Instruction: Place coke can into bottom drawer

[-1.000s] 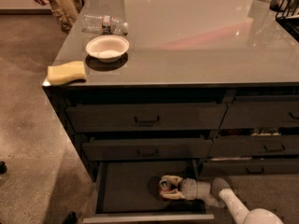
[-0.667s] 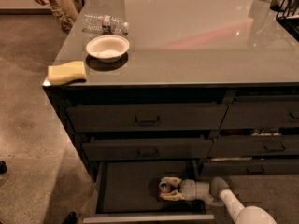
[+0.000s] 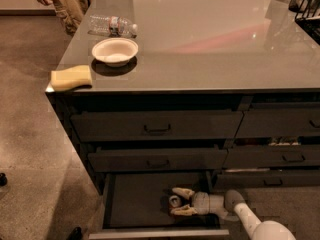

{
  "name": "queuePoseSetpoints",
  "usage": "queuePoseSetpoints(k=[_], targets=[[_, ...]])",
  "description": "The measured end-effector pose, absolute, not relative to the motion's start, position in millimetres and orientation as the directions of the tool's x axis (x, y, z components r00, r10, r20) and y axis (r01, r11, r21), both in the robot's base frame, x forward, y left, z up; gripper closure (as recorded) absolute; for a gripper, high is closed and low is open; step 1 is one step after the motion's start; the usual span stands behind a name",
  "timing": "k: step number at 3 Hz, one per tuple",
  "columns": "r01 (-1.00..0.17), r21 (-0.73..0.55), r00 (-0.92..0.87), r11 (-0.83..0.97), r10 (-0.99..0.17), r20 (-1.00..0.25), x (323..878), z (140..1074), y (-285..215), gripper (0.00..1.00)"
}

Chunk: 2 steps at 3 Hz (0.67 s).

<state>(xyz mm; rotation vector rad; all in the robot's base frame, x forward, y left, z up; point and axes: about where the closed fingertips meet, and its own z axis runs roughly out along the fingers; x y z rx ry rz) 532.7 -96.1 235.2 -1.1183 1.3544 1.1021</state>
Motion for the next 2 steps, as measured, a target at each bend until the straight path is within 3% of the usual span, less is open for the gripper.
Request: queuePoseSetpoints(k=[2], targets=[[-0.988,0.043,-0.051,0.149,-0.055,-0.997,532.5,235.1,-94.8,0.00]])
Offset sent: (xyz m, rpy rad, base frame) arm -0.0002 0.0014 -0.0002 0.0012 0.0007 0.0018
